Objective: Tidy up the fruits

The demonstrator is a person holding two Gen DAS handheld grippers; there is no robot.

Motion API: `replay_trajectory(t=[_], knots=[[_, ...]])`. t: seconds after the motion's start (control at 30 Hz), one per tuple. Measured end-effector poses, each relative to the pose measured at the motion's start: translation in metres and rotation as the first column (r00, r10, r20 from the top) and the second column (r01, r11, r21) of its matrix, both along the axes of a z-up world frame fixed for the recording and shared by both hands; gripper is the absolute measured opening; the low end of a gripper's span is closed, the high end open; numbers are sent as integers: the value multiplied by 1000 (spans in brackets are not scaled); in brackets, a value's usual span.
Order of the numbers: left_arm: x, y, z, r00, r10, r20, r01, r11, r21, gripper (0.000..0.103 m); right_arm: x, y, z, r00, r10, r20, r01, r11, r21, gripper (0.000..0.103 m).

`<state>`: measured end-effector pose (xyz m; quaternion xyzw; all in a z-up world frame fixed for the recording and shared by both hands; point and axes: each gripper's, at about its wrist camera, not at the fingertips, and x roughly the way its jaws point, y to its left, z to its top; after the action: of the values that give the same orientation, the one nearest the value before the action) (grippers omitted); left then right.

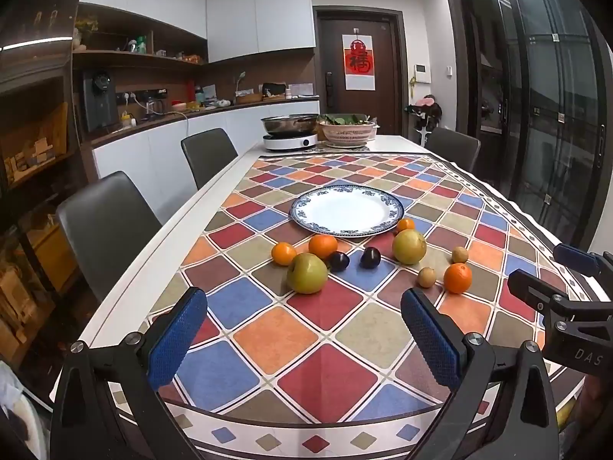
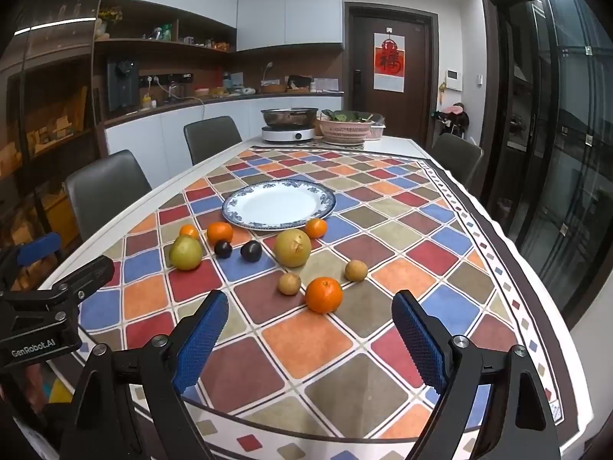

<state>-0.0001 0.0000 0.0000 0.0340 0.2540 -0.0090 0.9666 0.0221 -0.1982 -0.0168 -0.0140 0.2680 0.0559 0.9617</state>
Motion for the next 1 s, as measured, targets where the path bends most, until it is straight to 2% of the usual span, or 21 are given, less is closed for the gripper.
replay_trajectory(t=[1.0], knots=[[0,0,0,1000,0,0,0,1000,0,103,0,3,0,1000,3,-3,-3,1000,-5,88]])
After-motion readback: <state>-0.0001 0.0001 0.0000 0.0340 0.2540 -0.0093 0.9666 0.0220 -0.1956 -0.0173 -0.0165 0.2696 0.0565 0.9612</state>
